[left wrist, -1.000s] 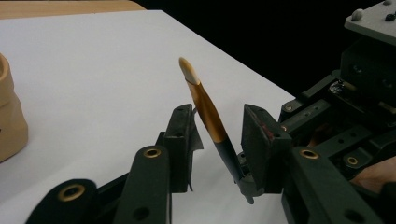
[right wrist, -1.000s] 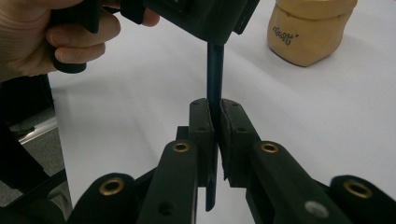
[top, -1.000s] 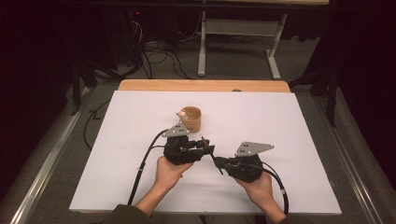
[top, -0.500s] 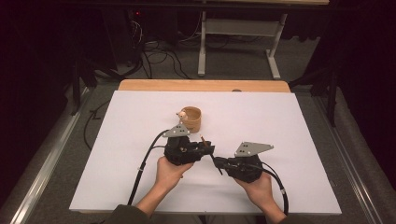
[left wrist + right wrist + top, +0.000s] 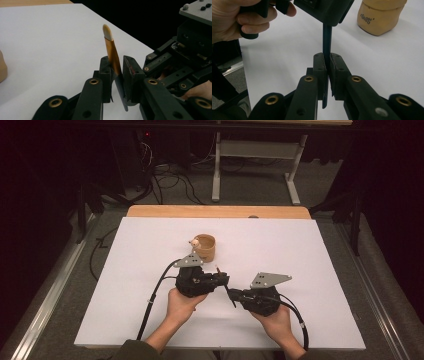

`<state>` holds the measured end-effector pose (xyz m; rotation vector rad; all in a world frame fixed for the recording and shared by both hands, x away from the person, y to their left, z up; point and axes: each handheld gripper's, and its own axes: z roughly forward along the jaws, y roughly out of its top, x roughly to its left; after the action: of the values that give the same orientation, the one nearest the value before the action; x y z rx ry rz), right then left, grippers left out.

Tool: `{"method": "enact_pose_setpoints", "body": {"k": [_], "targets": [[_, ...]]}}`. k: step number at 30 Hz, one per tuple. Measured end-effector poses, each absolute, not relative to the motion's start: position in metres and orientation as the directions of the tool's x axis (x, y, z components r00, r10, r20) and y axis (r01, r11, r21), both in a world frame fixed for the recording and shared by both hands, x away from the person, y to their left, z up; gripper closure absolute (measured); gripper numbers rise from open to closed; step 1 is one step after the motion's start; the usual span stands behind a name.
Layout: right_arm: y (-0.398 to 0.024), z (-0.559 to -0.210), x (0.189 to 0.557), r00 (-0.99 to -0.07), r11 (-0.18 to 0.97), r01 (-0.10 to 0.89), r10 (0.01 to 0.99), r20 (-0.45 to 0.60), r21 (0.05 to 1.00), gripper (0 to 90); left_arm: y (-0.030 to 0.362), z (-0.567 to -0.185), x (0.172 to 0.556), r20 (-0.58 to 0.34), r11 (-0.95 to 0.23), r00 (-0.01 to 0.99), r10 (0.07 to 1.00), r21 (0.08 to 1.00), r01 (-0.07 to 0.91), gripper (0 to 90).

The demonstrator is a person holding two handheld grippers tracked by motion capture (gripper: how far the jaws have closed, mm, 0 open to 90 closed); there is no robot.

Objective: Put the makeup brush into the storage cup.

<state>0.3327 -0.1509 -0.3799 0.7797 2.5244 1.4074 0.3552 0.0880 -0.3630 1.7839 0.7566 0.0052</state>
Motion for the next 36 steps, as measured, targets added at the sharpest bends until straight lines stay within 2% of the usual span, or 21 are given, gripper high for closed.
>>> {"method": "enact_pose_setpoints", "body": {"k": [7, 26, 30, 36], "targets": [[-0.1493, -0.3806, 0.3326, -0.86, 0.437, 0.356, 0.5, 0.107, 0.826, 86.1, 0.0881, -0.3623, 0.3548, -0.37, -0.155, 0.808, 0.459, 0.862, 0.483, 82.6], [-0.1488, -0.3822, 0.3321, -0.856, 0.43, 0.355, 0.507, 0.103, 0.83, 83.3, 0.0923, -0.3601, 0.3546, -0.364, -0.151, 0.808, 0.463, 0.866, 0.477, 83.1], [-0.1503, -0.3812, 0.3324, -0.851, 0.418, 0.36, 0.513, 0.11, 0.834, 77.5, 0.0935, -0.3593, 0.3545, -0.363, -0.15, 0.807, 0.466, 0.867, 0.476, 83.1], [-0.1539, -0.3807, 0.3324, -0.843, 0.401, 0.37, 0.524, 0.122, 0.838, 60.9, 0.0956, -0.3587, 0.3549, -0.362, -0.151, 0.805, 0.47, 0.866, 0.477, 83.1]]}}
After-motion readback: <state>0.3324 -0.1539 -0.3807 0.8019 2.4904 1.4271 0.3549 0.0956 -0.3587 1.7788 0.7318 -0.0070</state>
